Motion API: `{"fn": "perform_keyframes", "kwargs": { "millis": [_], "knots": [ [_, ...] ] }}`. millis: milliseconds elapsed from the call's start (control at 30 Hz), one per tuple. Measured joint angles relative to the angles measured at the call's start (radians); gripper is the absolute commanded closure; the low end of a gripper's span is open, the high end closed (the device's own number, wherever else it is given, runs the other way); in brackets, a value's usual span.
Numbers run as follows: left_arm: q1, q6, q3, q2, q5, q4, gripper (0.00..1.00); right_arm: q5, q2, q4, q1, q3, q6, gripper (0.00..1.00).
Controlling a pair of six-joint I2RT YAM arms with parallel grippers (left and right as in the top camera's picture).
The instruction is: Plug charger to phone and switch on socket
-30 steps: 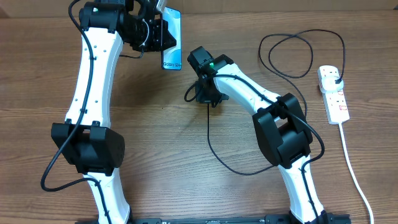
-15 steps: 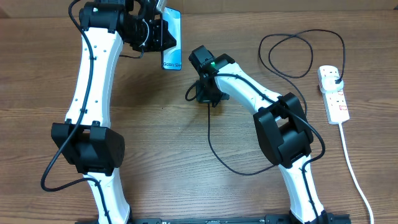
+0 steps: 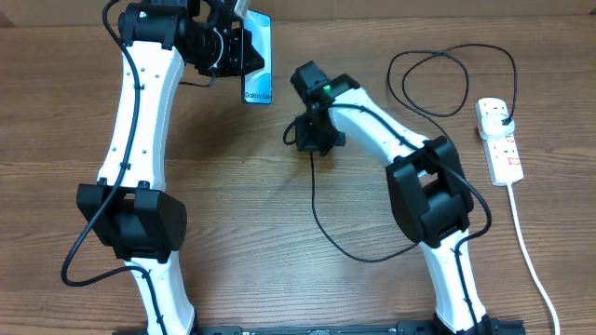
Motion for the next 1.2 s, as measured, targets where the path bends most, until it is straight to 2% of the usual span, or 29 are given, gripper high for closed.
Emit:
{"fn": "perform_keyframes", "kwargs": {
  "millis": [100,267,400,600,800,933,1200],
  "knots": [
    [0.002,0.000,0.000,0.000,0.070,0.068,0.96,-0.111,-0.021,-0.011,-0.042,0.001,-0.042,0.96],
    [0.020,-0.008,-0.002,0.001,0.300,0.248,0.96,-0.306,-0.146,-0.075,-0.125,0.002,-0.135,0.96],
    [0.043,-0.090,-0.003,0.001,0.496,0.428,0.96,-0.419,-0.276,-0.140,-0.165,0.008,-0.212,0.96],
    [0.055,-0.204,-0.004,0.002,0.652,0.523,0.96,-0.568,-0.381,-0.144,-0.166,0.011,-0.289,0.96],
    [0.055,-0.238,-0.004,0.002,0.702,0.527,0.96,-0.640,-0.433,-0.150,-0.166,0.011,-0.324,0.96],
    [0.067,-0.242,-0.004,0.002,0.699,0.514,0.96,-0.643,-0.439,-0.222,-0.155,0.011,-0.362,0.96],
    [0.105,-0.227,-0.004,0.002,0.624,0.366,0.96,-0.667,-0.439,-0.375,-0.055,0.011,-0.509,0.96]
  ]
}}
